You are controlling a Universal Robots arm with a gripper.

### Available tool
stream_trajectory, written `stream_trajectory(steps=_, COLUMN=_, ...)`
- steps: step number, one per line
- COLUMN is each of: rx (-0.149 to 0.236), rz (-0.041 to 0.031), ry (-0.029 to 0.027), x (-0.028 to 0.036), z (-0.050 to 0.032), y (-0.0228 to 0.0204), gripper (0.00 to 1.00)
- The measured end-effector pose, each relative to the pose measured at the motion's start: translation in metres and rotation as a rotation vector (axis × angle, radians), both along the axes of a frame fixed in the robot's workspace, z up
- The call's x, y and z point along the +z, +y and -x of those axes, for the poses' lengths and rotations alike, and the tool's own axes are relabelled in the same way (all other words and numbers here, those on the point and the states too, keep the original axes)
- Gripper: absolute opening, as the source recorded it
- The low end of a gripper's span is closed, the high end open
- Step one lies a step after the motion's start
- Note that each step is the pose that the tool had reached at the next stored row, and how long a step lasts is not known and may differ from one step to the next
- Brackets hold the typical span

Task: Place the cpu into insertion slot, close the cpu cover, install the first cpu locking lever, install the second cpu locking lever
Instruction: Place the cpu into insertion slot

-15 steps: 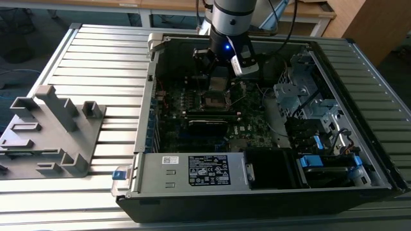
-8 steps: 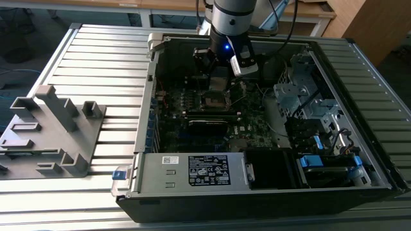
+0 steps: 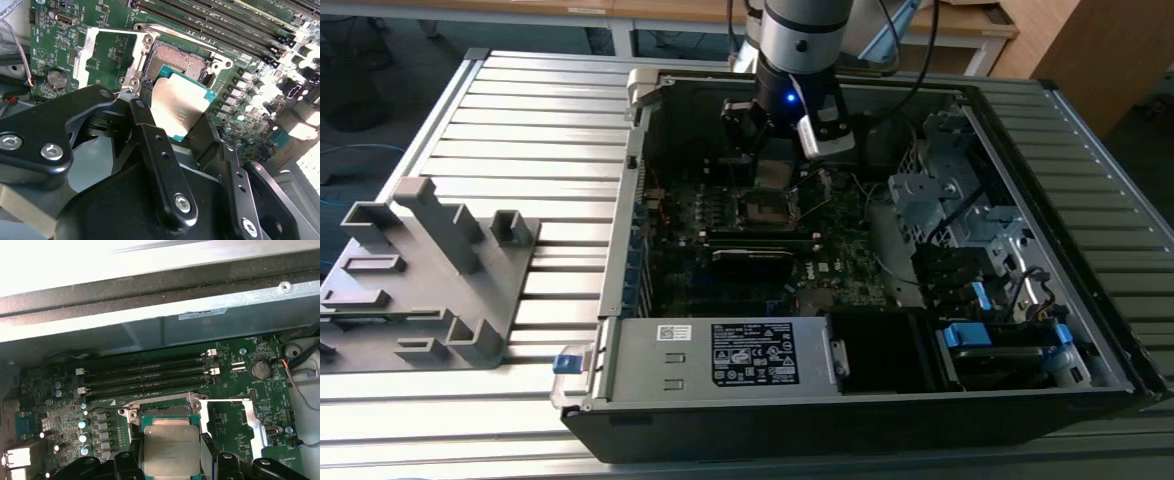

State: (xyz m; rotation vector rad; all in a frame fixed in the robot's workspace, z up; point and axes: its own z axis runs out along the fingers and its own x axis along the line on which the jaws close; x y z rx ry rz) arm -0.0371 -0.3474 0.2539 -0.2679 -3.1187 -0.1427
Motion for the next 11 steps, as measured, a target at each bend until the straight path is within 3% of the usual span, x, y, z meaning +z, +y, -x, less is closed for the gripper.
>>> stream_trajectory(steps=11, rx=-0.016, rz=-0.0001, ry=-0.0001, x=-0.0001, z=0.0000, y=0.0000, gripper=0.54)
